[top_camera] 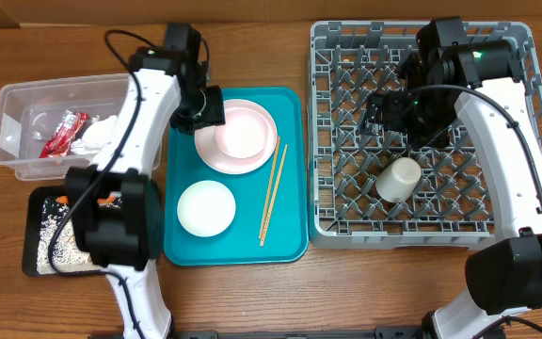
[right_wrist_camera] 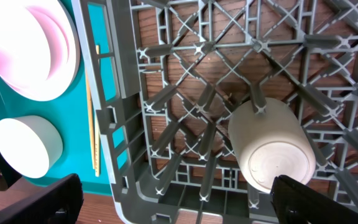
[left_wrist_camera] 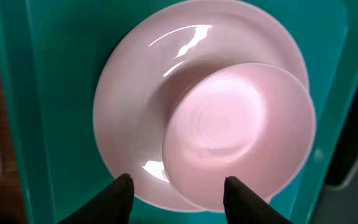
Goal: Sort waste into correct bins and load items into the dishwasher
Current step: 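Lower the left gripper onto the small pink plate and grasp it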
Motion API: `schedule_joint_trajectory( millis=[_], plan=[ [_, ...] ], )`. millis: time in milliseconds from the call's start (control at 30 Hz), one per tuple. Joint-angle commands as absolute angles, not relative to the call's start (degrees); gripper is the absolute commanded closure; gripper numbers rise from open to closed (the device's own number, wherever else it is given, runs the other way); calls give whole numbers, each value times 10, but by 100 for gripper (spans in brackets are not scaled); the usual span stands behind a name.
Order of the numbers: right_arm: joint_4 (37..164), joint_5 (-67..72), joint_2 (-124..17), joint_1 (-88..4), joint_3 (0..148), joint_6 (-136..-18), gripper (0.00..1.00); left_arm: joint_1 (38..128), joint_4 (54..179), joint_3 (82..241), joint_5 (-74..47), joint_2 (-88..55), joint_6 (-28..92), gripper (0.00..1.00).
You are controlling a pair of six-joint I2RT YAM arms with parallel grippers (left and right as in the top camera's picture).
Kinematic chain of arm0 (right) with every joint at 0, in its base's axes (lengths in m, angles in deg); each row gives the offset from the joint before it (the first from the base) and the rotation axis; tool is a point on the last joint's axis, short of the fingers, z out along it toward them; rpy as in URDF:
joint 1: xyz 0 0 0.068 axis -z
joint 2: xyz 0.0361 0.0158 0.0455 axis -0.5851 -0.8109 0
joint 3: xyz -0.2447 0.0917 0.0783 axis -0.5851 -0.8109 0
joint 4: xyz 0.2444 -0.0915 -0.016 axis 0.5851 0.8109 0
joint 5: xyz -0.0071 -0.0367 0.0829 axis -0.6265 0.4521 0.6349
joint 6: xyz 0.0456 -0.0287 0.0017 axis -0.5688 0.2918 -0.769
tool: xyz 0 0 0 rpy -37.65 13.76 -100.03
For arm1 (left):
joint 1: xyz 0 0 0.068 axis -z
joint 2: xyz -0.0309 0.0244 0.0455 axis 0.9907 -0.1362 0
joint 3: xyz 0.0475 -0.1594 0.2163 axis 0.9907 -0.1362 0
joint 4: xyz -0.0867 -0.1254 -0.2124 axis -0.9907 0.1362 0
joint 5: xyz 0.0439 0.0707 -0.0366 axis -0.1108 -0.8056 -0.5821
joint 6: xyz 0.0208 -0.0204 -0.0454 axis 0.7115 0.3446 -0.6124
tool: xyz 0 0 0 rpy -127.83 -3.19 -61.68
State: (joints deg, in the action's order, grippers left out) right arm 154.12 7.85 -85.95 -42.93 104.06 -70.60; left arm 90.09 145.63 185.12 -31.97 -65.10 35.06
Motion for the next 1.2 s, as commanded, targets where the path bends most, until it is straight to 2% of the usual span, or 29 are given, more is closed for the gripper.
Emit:
schedule_joint_trajectory(
  millis=[0,67,133,167,300,333,833,1033,1167],
  plan=[
    [1539,85,-856,-429,1044,-704,0,906,1452,1845,-311,-696,341,52],
    [1541,85,-856,-429,1044,-704,0,906,1452,1845,-298,-712,341,58],
    [1541,85,-856,-429,1044,-704,0,906,1451,1845,-292,-723,341,59],
    [1541,85,-856,-429,1044,-704,0,906,1451,1845,-291,-728,341,64],
    [1541,85,-856,-429,1044,-704,0,905,1451,1845,-291,-730,341,93],
    [1541,85,-856,-429,1044,-704,0,904,1451,1846,-291,-728,342,96],
    [1537,85,-856,-429,1044,-702,0,912,1511,1873,-310,-617,343,96],
    [1510,126,-856,-461,1044,-702,9,930,1557,1873,-303,-584,347,96],
    [1482,126,-856,-509,1044,-702,10,939,1584,1873,-273,-582,366,95]
  ],
)
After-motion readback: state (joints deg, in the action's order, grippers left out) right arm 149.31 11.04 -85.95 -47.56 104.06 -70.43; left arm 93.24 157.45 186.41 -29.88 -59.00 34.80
